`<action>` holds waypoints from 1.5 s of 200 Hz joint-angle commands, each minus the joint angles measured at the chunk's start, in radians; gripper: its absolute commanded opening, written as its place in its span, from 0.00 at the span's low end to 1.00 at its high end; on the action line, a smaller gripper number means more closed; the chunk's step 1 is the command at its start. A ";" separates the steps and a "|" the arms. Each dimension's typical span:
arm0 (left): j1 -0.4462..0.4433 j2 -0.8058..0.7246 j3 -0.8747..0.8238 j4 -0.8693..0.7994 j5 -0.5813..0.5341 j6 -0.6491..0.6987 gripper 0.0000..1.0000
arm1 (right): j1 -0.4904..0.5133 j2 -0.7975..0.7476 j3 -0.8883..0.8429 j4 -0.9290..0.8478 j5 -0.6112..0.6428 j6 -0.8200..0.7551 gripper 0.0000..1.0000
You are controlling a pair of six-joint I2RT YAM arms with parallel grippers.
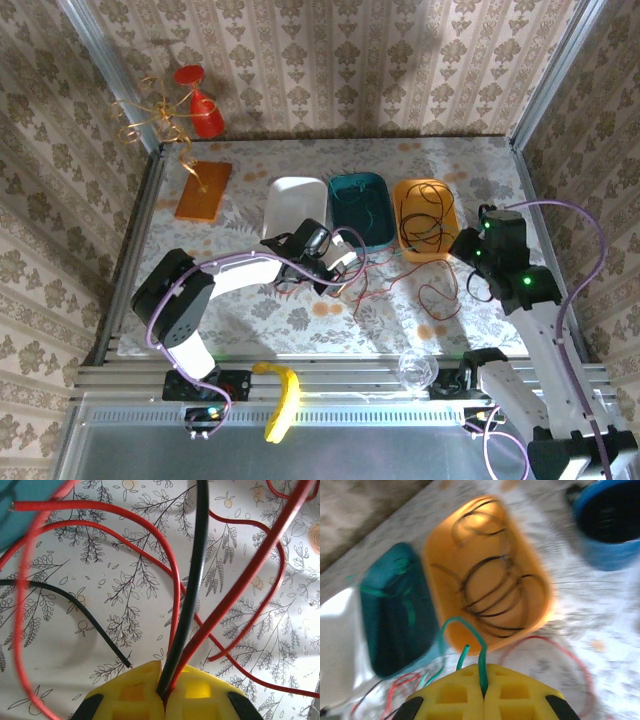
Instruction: Untangle the cables
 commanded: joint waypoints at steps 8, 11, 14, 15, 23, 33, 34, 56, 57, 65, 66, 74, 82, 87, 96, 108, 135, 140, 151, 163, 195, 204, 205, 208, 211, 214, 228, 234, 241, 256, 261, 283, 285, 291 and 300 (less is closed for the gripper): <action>-0.013 0.021 0.058 -0.027 -0.012 0.000 0.00 | 0.100 0.058 -0.062 0.265 -0.305 0.051 0.00; -0.014 0.025 0.062 -0.028 -0.012 0.002 0.00 | 0.112 0.064 -0.061 0.273 -0.313 0.051 0.00; -0.014 0.028 0.067 -0.029 -0.011 0.002 0.00 | 0.123 0.071 -0.060 0.281 -0.322 0.053 0.00; -0.015 0.028 0.068 -0.029 -0.011 0.002 0.00 | 0.125 0.074 -0.059 0.283 -0.326 0.053 0.00; -0.016 0.033 0.075 -0.029 -0.008 0.006 0.00 | 0.142 0.093 -0.057 0.305 -0.367 0.056 0.00; -0.016 0.038 0.080 -0.028 -0.007 0.010 0.00 | 0.153 0.112 -0.056 0.326 -0.415 0.069 0.00; -0.016 0.039 0.081 -0.029 -0.007 0.010 0.00 | 0.154 0.113 -0.056 0.328 -0.420 0.070 0.00; -0.016 0.049 0.091 -0.044 0.001 0.020 0.00 | 0.157 0.123 -0.073 0.373 -0.466 0.101 0.00; -0.016 0.049 0.092 -0.045 0.002 0.021 0.00 | 0.156 0.123 -0.074 0.375 -0.468 0.103 0.00; -0.016 0.051 0.092 -0.049 0.001 0.024 0.00 | 0.156 0.119 -0.085 0.405 -0.482 0.125 0.00; -0.016 0.051 0.092 -0.050 0.001 0.025 0.00 | 0.156 0.118 -0.086 0.409 -0.483 0.128 0.00; -0.016 0.051 0.089 -0.050 -0.002 0.024 0.00 | 0.153 0.114 -0.090 0.433 -0.494 0.143 0.00; -0.014 0.049 0.084 -0.052 -0.003 0.026 0.00 | 0.153 0.105 -0.087 0.440 -0.485 0.146 0.00; -0.015 0.048 0.081 -0.054 -0.003 0.027 0.00 | 0.153 0.098 -0.080 0.431 -0.468 0.142 0.00; -0.013 0.042 0.074 -0.057 0.000 0.027 0.00 | 0.151 0.082 -0.059 0.394 -0.410 0.119 0.00; -0.013 0.034 0.060 -0.060 0.001 0.028 0.00 | 0.152 0.072 -0.025 0.331 -0.279 0.084 0.00; -0.013 -0.007 0.022 -0.052 -0.003 0.031 0.00 | 0.158 0.125 0.039 0.265 -0.071 0.006 0.00; -0.012 -0.015 0.018 -0.053 -0.002 0.033 0.00 | 0.160 0.143 0.042 0.274 -0.050 -0.003 0.00; -0.010 -0.031 0.013 -0.063 -0.001 0.040 0.00 | 0.167 0.184 0.052 0.294 0.003 -0.015 0.00; -0.007 -0.046 0.010 -0.075 0.001 0.044 0.00 | 0.178 0.231 0.058 0.330 0.040 -0.018 0.00; 0.000 -0.075 -0.001 -0.079 -0.002 0.036 0.00 | 0.195 0.364 0.046 0.500 0.055 0.018 0.00; 0.005 -0.079 -0.007 -0.073 -0.003 0.026 0.00 | 0.207 0.411 0.053 0.532 0.074 0.030 0.00; 0.006 -0.080 -0.008 -0.072 -0.003 0.024 0.00 | 0.208 0.416 0.054 0.535 0.077 0.032 0.00; 0.008 -0.082 -0.012 -0.068 -0.002 0.019 0.00 | 0.214 0.432 0.057 0.547 0.083 0.033 0.00; 0.011 -0.085 -0.015 -0.063 0.000 0.014 0.00 | 0.217 0.449 0.060 0.562 0.089 0.032 0.00; 0.013 -0.088 -0.020 -0.058 0.001 0.010 0.00 | 0.221 0.464 0.063 0.573 0.093 0.030 0.00; 0.026 -0.100 -0.042 -0.035 0.008 -0.014 0.00 | 0.237 0.540 0.093 0.603 0.136 0.030 0.00; 0.031 -0.105 -0.050 -0.028 0.010 -0.022 0.00 | 0.241 0.567 0.106 0.617 0.146 0.029 0.00; 0.034 -0.111 -0.059 -0.021 0.011 -0.027 0.00 | 0.247 0.618 0.119 0.624 0.164 0.033 0.00; 0.036 -0.122 -0.071 -0.017 0.006 -0.035 0.00 | 0.254 0.687 0.130 0.671 0.197 0.055 0.00; 0.036 -0.124 -0.074 -0.017 0.004 -0.036 0.00 | 0.255 0.707 0.129 0.694 0.204 0.066 0.00; 0.039 -0.138 -0.087 -0.012 -0.002 -0.051 0.00 | 0.267 0.778 0.123 0.791 0.232 0.119 0.00; 0.039 -0.140 -0.089 -0.010 -0.002 -0.054 0.00 | 0.268 0.783 0.122 0.800 0.233 0.123 0.00; 0.040 -0.145 -0.095 -0.005 -0.002 -0.059 0.00 | 0.271 0.800 0.123 0.823 0.237 0.133 0.00; 0.043 -0.151 -0.102 0.000 -0.002 -0.066 0.00 | 0.279 0.822 0.133 0.827 0.249 0.146 0.00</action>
